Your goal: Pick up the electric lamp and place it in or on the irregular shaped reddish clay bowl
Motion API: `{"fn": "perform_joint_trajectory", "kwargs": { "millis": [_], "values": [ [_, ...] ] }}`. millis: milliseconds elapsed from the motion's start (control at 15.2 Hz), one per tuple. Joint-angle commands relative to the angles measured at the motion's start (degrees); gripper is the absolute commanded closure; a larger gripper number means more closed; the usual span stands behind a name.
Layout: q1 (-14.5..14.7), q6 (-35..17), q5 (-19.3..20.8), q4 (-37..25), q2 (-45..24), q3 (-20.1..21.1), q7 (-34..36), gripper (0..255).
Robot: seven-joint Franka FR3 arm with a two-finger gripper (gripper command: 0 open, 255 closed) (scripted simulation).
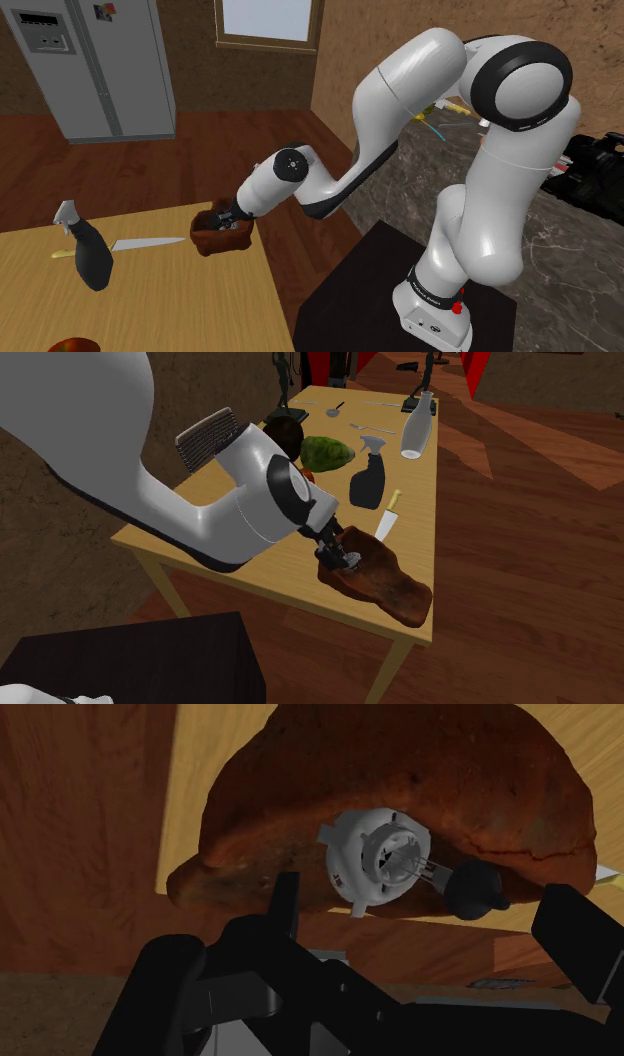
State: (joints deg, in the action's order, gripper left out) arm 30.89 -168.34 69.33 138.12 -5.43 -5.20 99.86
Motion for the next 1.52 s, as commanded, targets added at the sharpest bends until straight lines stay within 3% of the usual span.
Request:
{"fn": "perform_joint_trajectory", "kwargs": {
  "millis": [0,330,396,528,726,924,990,1452],
  "values": [
    [0.02,-0.11,0.44,-0.38,-0.48,-0.06,0.44,0],
    [0.02,-0.10,0.42,-0.37,-0.47,-0.06,0.43,0],
    [0.02,-0.10,0.42,-0.37,-0.47,-0.06,0.43,255],
    [0.00,-0.21,0.82,-0.41,-0.61,-0.15,0.75,255],
    [0.10,0.42,-1.92,-0.80,-0.46,0.48,-1.48,255],
    [0.38,0.60,-1.46,-0.98,-0.71,0.61,-0.70,255],
    [0.00,-0.11,0.44,-0.38,-0.48,-0.03,0.44,255],
    [-0.32,2.42,-11.58,1.31,4.65,1.48,-11.24,255]
  ]
}}
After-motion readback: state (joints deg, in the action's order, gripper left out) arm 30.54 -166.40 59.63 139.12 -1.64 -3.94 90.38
